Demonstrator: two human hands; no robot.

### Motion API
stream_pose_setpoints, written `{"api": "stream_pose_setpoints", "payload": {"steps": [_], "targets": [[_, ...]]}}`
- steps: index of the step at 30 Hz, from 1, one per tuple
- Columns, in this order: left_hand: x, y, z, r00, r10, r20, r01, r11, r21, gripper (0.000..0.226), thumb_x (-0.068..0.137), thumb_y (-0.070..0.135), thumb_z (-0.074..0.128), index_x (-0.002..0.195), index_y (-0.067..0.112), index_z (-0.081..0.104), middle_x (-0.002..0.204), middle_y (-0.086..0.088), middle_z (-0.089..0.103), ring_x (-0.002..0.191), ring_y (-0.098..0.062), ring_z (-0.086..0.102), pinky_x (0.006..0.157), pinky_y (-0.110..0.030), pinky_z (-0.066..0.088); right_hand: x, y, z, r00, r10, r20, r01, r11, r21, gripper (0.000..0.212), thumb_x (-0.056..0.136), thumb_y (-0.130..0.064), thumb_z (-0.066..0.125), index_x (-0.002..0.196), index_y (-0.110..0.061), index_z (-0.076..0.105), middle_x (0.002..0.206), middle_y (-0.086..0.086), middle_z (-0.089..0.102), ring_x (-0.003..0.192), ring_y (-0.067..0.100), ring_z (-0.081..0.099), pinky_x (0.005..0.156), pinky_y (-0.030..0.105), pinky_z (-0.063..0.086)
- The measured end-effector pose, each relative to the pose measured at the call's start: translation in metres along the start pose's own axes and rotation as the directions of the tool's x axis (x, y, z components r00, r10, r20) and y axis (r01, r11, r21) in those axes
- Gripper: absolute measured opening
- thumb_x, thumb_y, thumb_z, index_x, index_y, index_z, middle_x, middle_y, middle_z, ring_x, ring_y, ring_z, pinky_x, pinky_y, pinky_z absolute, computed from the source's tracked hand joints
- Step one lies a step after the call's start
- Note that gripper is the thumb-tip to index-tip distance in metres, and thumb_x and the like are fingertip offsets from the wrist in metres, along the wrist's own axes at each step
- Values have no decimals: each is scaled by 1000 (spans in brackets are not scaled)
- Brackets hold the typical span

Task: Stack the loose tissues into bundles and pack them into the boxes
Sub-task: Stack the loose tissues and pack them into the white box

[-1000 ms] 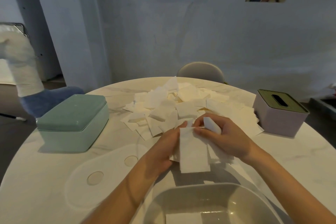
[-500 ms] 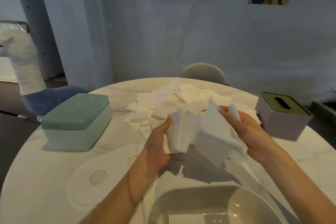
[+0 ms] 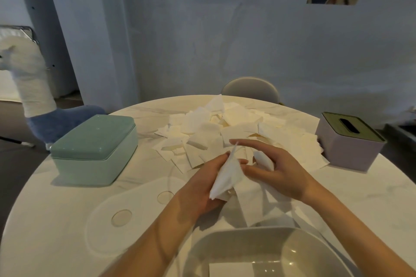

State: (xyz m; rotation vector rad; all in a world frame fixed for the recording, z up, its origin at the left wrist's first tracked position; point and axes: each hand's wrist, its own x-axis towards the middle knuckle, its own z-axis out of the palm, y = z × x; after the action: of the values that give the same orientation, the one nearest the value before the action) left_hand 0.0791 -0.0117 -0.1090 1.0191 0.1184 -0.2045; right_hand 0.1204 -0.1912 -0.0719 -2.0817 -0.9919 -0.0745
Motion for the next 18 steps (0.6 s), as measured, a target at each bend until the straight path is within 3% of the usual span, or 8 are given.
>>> {"api": "stream_pose_setpoints", "payload": {"steps": [2,5,9,12,16,18], "targets": [[-2,0,1,1000,-21,20,20,999,33,34,93,39,60,114,15,70,95,-2,77,79,-11,75,66,-24,59,0,0,1,998,-1,-56,3,1000,27,30,86,-53,61,112,-45,71,110,-34,68,106,-8,60,83,4,43],[-3,4,0,994,-103,44,101,994,41,48,102,49,57,137,17,65,120,-10,67,98,-20,69,84,-31,56,1,2,-3,991,35,-131,-30,999,35,22,82,-55,61,97,-44,73,92,-28,71,92,-2,64,73,7,47],[-3,11,-15,992,-120,36,116,989,95,58,99,59,56,140,19,63,129,-11,68,110,-28,67,97,-41,53,0,-3,-16,996,28,-88,-28,1000,2,27,79,-63,57,97,-47,69,96,-27,68,97,-3,61,76,4,48],[-5,18,-19,985,-125,115,100,974,203,68,92,72,56,142,25,62,143,-14,61,133,-36,56,120,-53,36,3,-5,-18,998,-52,-17,49,988,-148,24,88,-67,56,100,-50,67,102,-24,65,100,-1,58,79,7,45],[-15,20,-3,970,-97,221,58,983,175,71,94,73,48,143,24,60,141,-16,62,135,-35,55,120,-50,36,12,-10,-8,996,-92,-8,87,964,-253,37,83,-68,54,110,-46,65,109,-21,64,101,0,57,89,18,46],[-19,18,3,978,-60,197,35,991,129,68,96,68,51,144,20,59,136,-15,64,124,-32,63,112,-45,45,14,-11,-2,997,-73,-38,60,962,-268,47,83,-69,55,119,-41,64,120,-22,64,107,-1,57,95,14,42]]}}
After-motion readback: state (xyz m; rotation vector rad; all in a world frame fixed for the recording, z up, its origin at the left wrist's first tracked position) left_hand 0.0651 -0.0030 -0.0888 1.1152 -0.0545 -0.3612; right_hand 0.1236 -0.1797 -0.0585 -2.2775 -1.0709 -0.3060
